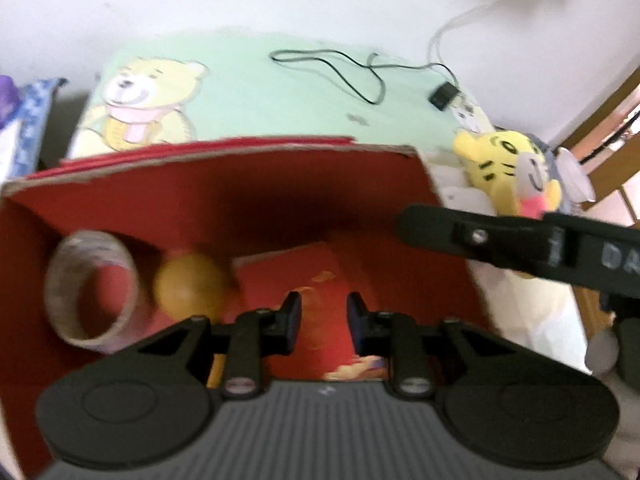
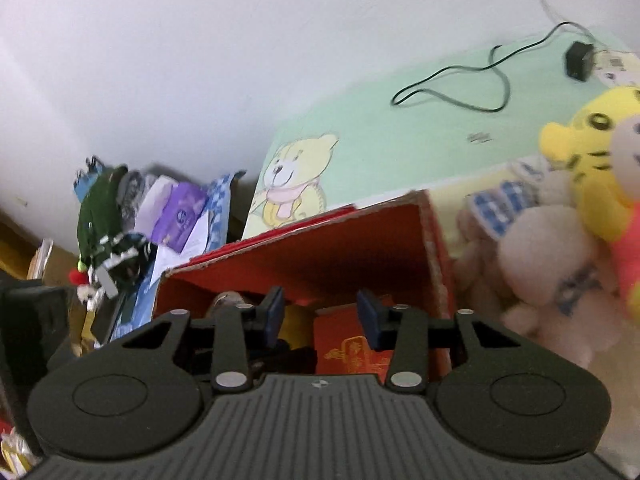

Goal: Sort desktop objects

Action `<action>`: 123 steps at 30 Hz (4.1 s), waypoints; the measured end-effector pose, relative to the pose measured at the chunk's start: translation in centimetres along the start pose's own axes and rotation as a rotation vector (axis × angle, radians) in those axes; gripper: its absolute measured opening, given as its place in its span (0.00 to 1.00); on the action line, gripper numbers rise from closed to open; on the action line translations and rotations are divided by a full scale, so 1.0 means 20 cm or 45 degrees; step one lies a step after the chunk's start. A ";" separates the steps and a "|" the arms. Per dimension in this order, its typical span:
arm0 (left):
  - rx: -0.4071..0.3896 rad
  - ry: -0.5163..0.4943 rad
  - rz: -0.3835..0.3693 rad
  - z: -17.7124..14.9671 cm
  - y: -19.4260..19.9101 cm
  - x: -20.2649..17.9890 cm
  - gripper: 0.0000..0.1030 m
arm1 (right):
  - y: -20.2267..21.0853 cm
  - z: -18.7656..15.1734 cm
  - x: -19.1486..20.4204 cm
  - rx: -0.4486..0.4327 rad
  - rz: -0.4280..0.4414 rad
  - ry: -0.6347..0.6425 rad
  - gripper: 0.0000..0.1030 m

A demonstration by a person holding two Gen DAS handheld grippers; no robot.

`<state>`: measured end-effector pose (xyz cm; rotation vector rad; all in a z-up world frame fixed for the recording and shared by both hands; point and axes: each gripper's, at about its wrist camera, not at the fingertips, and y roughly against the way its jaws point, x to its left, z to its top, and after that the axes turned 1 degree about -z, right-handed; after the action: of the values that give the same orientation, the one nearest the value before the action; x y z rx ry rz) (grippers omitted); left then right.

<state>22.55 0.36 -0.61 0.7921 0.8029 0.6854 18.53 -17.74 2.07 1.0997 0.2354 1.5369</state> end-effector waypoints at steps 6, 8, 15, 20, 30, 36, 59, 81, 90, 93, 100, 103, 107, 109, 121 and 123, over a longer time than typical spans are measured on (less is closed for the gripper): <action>0.079 0.102 -0.103 0.04 -0.13 -0.09 0.20 | 0.17 -0.03 -0.13 -0.112 0.034 -0.129 0.31; 0.134 0.175 -0.164 0.05 -0.19 -0.09 0.17 | 0.20 -0.04 -0.15 -0.131 0.048 -0.151 0.31; 0.245 0.294 -0.161 0.05 -0.36 -0.11 0.14 | 0.28 -0.09 -0.20 -0.181 0.050 -0.155 0.30; 0.325 0.352 -0.081 0.04 -0.45 -0.12 0.13 | 0.30 -0.10 -0.24 -0.195 0.064 -0.161 0.30; 0.298 0.320 0.120 -0.03 -0.37 -0.07 0.10 | 0.26 -0.10 -0.18 -0.133 0.116 -0.085 0.30; 0.286 0.327 0.133 -0.06 -0.32 -0.02 0.08 | 0.21 -0.12 -0.16 -0.085 0.129 -0.068 0.30; -0.154 0.117 0.193 -0.35 0.43 -0.13 0.22 | 0.29 -0.22 -0.11 -0.037 0.183 0.019 0.31; -0.095 0.454 0.658 -1.13 0.50 -0.01 0.37 | 0.22 -0.70 0.04 0.333 0.478 0.167 0.34; -0.015 0.354 0.573 -1.14 0.39 0.04 0.46 | 0.12 -0.75 0.06 0.361 0.356 0.118 0.35; 0.020 0.315 0.544 -1.13 0.36 0.07 0.48 | 0.10 -0.77 0.09 0.348 0.316 0.114 0.35; 0.052 0.189 0.516 -1.12 0.32 0.07 0.59 | 0.05 -0.81 0.10 0.348 0.262 0.043 0.42; 0.065 0.151 0.494 -1.12 0.31 0.09 0.61 | 0.02 -0.84 0.11 0.352 0.241 0.018 0.42; 0.090 0.129 0.462 -1.14 0.29 0.14 0.61 | 0.01 -0.87 0.13 0.360 0.230 -0.006 0.47; 0.105 0.125 0.456 -1.15 0.29 0.16 0.61 | 0.00 -0.88 0.15 0.367 0.227 -0.006 0.50; 0.104 0.133 0.344 -1.12 0.27 0.23 0.64 | -0.16 -0.96 0.21 0.427 0.154 -0.006 0.53; 0.096 0.131 0.319 -1.12 0.28 0.24 0.63 | -0.17 -0.96 0.22 0.424 0.176 -0.008 0.54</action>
<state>5.37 14.76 -7.89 0.9414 0.8336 0.9292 7.13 -4.95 -8.29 1.4050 0.4302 1.6547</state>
